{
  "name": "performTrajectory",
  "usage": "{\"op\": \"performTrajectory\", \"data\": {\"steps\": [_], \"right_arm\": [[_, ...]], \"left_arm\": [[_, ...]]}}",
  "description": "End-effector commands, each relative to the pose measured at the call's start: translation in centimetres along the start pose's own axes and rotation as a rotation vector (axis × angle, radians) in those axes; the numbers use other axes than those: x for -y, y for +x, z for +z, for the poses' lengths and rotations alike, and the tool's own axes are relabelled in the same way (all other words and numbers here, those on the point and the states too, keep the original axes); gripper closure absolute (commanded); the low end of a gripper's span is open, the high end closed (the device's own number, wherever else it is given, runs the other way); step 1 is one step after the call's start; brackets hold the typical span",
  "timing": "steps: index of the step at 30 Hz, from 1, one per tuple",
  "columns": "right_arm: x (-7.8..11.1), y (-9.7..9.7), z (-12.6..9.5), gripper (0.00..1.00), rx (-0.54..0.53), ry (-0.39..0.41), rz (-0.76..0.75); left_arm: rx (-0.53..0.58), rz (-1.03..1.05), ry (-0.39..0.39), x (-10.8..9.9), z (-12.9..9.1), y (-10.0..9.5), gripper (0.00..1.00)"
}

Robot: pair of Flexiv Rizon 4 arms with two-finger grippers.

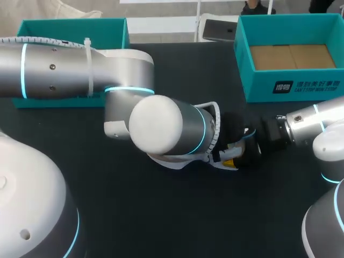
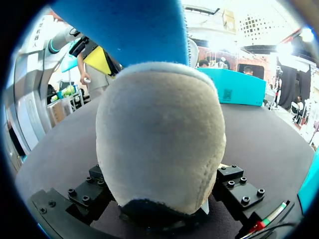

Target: Take the shoe out of the shoebox, open the shoe tongue, remove and reinsert the insole, then place the shoe into the shoebox

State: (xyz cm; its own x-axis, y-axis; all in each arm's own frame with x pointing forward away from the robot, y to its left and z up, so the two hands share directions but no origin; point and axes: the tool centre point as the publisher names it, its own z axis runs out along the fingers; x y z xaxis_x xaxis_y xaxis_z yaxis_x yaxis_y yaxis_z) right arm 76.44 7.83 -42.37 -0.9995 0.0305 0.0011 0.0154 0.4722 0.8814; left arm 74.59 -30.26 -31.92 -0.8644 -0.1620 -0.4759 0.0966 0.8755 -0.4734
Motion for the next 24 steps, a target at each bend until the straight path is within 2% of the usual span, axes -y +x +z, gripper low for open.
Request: {"op": "performTrajectory", "data": {"steps": [1, 7, 10, 11, 15, 21, 24], "right_arm": [[0.3, -0.3, 0.6, 1.00, 0.001, 0.003, 0.000], [0.3, -0.3, 0.6, 1.00, 0.001, 0.003, 0.000], [0.3, -0.3, 0.6, 1.00, 0.001, 0.003, 0.000], [0.3, -0.3, 0.6, 1.00, 0.001, 0.003, 0.000], [0.3, -0.3, 0.6, 1.00, 0.001, 0.003, 0.000], [0.3, -0.3, 0.6, 1.00, 0.001, 0.003, 0.000], [0.3, -0.3, 0.6, 1.00, 0.001, 0.003, 0.000]], "left_arm": [[0.012, -0.005, 0.002, -0.2, 1.0, 0.1, 0.60], [0.029, -0.004, 0.001, -0.2, 1.6, -0.2, 0.65], [0.030, -0.006, 0.005, -0.2, 1.8, -0.2, 0.81], [0.028, -0.007, 0.005, -0.2, 1.8, -0.2, 1.00], [0.020, -0.011, 0.007, -0.2, 1.8, 0.0, 1.00], [-0.020, -0.051, 0.036, -0.3, -0.1, 0.2, 1.00], [-0.055, -0.094, 0.058, 0.4, -1.2, -0.2, 1.00]]}}
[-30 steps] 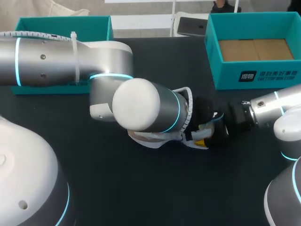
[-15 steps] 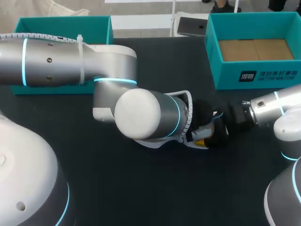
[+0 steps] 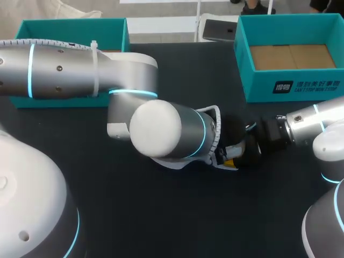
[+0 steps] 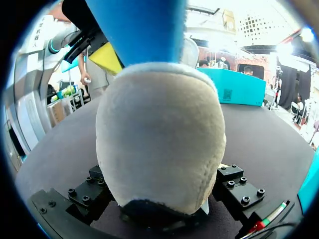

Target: Take the shoe out of the shoebox, open the shoe tongue, remove and reinsert the insole, then place the shoe into the shoebox

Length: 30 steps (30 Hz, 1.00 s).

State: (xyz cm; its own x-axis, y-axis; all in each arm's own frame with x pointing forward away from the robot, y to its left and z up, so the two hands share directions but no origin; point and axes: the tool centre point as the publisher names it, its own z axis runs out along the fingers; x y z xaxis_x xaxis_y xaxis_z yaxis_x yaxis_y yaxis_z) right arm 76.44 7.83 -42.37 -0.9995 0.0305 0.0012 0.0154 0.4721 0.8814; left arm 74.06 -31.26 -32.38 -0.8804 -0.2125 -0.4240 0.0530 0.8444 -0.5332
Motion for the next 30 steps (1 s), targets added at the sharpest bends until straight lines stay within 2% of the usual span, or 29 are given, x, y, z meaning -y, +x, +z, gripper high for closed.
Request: {"op": "performTrajectory", "data": {"steps": [1, 7, 12, 16, 25, 30], "right_arm": [[0.3, -0.3, 0.6, 1.00, 0.002, 0.003, 0.000], [0.3, -0.3, 0.6, 1.00, 0.002, 0.003, 0.000], [0.3, -0.3, 0.6, 1.00, 0.002, 0.003, 0.000], [0.3, -0.3, 0.6, 1.00, 0.002, 0.003, 0.000], [0.3, -0.3, 0.6, 1.00, 0.002, 0.003, 0.000], [0.3, -0.3, 0.6, 1.00, 0.002, 0.003, 0.000]], "left_arm": [[-0.050, -0.034, 0.030, 0.2, -2.2, -1.1, 1.00], [-0.157, -0.086, 0.080, 2.9, -4.8, -1.5, 1.00], [-0.277, -0.101, 0.073, 4.9, -6.7, -1.9, 1.00], [-0.298, -0.129, 0.092, 6.5, -8.2, -2.4, 1.00], [-0.423, -0.182, 0.190, 10.1, -11.4, -4.3, 1.00], [-0.481, -0.230, 0.280, 11.6, -13.6, -5.7, 1.00]]}}
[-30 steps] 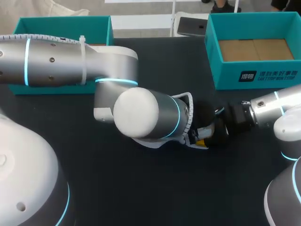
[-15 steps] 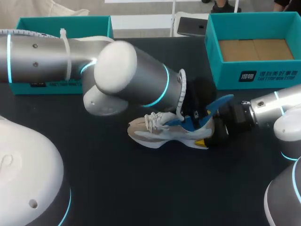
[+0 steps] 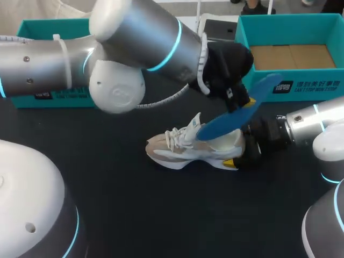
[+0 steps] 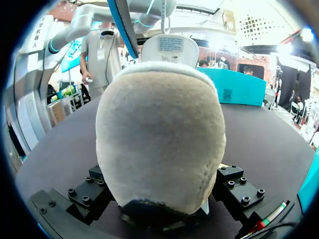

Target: Take the shoe out of the shoebox, open the shoe tongue, remove and reinsert the insole, then place the shoe into the shoebox

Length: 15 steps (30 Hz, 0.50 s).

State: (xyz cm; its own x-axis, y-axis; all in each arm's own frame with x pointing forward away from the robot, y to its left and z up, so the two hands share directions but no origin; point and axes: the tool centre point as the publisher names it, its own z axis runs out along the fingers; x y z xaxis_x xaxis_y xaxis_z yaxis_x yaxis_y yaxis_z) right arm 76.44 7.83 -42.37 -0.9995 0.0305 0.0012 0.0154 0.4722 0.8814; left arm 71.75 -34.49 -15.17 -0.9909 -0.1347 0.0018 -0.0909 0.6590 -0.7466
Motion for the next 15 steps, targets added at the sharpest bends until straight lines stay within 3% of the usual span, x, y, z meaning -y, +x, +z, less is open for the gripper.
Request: {"op": "performTrajectory", "data": {"steps": [1, 8, 15], "right_arm": [[0.3, -0.3, 0.6, 1.00, 0.002, 0.003, 0.000], [0.3, -0.3, 0.6, 1.00, 0.002, 0.003, 0.000], [0.3, -0.3, 0.6, 1.00, 0.002, 0.003, 0.000]], "left_arm": [[-0.109, -0.024, 0.074, 0.6, -2.7, -0.6, 1.00], [-0.222, -0.109, 0.301, 2.1, -7.0, -2.1, 1.00], [-0.279, -0.136, 0.389, 2.5, -9.4, -3.1, 1.00]]}}
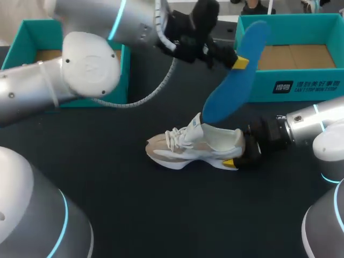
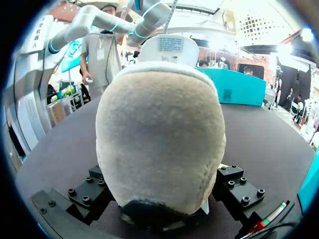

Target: Take the shoe out of the shoebox, open the shoe tongue, remove and reinsert the insole, then place the shoe into the shoebox

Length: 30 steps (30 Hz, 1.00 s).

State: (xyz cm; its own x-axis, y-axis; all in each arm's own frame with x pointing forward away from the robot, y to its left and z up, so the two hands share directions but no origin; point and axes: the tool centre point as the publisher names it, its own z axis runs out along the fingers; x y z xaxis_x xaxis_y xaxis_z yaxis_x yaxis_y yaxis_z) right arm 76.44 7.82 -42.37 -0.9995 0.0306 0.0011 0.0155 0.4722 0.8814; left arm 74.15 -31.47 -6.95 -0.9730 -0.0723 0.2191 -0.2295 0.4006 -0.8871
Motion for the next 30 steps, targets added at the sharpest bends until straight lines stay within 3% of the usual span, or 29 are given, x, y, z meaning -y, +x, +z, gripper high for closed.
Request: {"op": "performTrajectory", "data": {"steps": [1, 21, 24, 30], "right_arm": [[0.3, -0.3, 0.6, 1.00, 0.001, 0.003, 0.000], [0.3, -0.3, 0.6, 1.00, 0.001, 0.003, 0.000], [0.3, -0.3, 0.6, 1.00, 0.001, 0.003, 0.000], [0.3, -0.3, 0.6, 1.00, 0.001, 0.003, 0.000]], "left_arm": [[-0.116, 0.006, 0.089, -1.2, -2.5, -0.2, 1.00], [-0.116, 0.006, 0.089, -1.2, -2.5, -0.2, 1.00], [-0.142, -0.101, 0.126, -0.6, -3.6, 1.6, 1.00], [-0.237, -0.302, 0.193, 2.7, -5.2, 4.5, 1.00]]}}
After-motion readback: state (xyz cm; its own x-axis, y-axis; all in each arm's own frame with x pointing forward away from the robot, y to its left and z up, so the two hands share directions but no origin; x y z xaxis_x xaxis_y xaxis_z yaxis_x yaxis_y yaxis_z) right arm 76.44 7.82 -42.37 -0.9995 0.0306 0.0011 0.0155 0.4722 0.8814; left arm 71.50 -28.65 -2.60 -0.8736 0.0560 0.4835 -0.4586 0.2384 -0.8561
